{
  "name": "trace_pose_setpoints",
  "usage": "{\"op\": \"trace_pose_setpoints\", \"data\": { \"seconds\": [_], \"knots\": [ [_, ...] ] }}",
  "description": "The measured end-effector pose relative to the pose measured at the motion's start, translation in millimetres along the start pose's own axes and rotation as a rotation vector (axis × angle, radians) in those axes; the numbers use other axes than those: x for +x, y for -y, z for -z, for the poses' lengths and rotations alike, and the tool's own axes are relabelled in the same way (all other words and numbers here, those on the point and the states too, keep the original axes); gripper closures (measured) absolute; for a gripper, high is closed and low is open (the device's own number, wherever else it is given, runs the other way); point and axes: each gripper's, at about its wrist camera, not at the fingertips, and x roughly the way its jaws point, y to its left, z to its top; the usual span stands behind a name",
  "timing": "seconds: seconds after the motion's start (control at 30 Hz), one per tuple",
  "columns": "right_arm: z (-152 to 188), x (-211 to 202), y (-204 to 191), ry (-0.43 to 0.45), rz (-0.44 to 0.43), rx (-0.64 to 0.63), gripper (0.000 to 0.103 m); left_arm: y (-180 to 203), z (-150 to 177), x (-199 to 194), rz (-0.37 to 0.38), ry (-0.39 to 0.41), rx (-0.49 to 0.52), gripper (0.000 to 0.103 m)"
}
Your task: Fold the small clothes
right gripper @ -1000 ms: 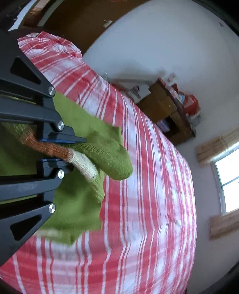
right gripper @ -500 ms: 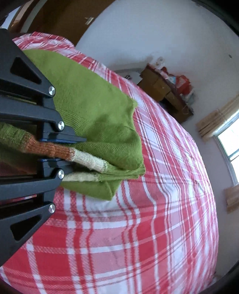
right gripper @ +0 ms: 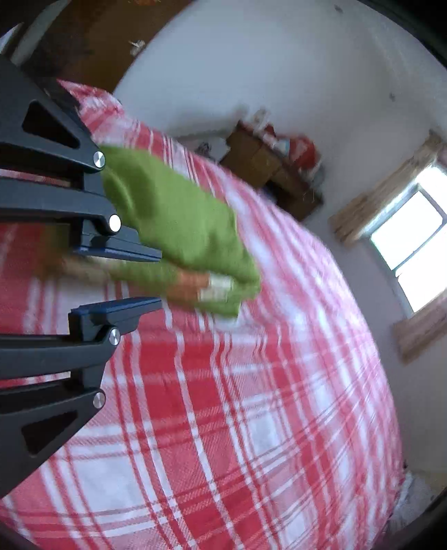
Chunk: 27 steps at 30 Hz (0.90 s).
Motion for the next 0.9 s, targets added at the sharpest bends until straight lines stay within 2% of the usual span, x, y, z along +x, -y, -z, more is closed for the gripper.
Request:
{"op": "trace_pose_setpoints", "data": {
  "seconds": [0.03,0.1,0.2,0.3,0.37,0.4,0.43,0.47,0.5,0.53,0.63,0.7,0.77,0.9],
  "knots": [
    [0.8,0.8,-11.3,-0.008,-0.023,-0.029,0.054,-2.7,0.2,5.0,-0.017,-0.010,-0.003,0.036],
    [1.9,7.0,-30.8,-0.017,-0.021,-0.096,0.038,-7.7,-2.3,11.4,-0.060,-0.023,-0.016,0.035],
    [10.9,30.5,-59.2,-0.075,0.002,-0.238,0.039,-13.8,-5.3,19.6,-0.083,-0.019,-0.024,0.025],
    [28.6,61.1,-72.9,-0.168,0.115,-0.366,0.056,-12.8,-8.0,28.5,-0.120,-0.017,-0.012,0.023],
    [41.7,76.5,-71.1,-0.200,0.185,-0.402,0.056,-15.2,-7.6,33.9,-0.130,-0.025,-0.022,0.022],
    [48.9,78.4,-70.0,-0.203,0.195,-0.404,0.062,-17.9,-7.6,37.3,-0.123,-0.039,-0.041,0.022],
    [54.6,77.7,-66.5,-0.202,0.204,-0.403,0.079,-23.2,-7.4,39.3,-0.107,-0.050,-0.069,0.023],
    [58.5,77.9,-64.9,-0.210,0.214,-0.394,0.088,-28.2,-5.8,39.6,-0.072,-0.057,-0.105,0.025],
    [61.1,72.7,-62.0,-0.208,0.199,-0.368,0.092,-29.7,-4.9,38.4,-0.052,-0.061,-0.118,0.031],
    [62.8,66.9,-60.8,-0.197,0.182,-0.351,0.094,-32.1,-4.0,37.2,-0.018,-0.066,-0.128,0.039],
    [63.0,38.6,-55.0,-0.136,0.135,-0.277,0.095,-35.1,-2.8,28.1,0.044,-0.059,-0.128,0.051],
    [59.9,16.8,-42.6,-0.085,0.098,-0.181,0.096,-40.8,-2.2,17.8,0.089,-0.042,-0.134,0.051],
    [61.6,1.4,-26.3,-0.046,0.114,-0.119,0.097,-48.2,-2.9,9.0,0.130,-0.020,-0.148,0.051],
    [75.9,11.5,-9.2,-0.086,0.143,-0.059,0.097,-61.9,-12.7,-3.0,0.120,0.054,-0.182,0.051]
  ]
}}
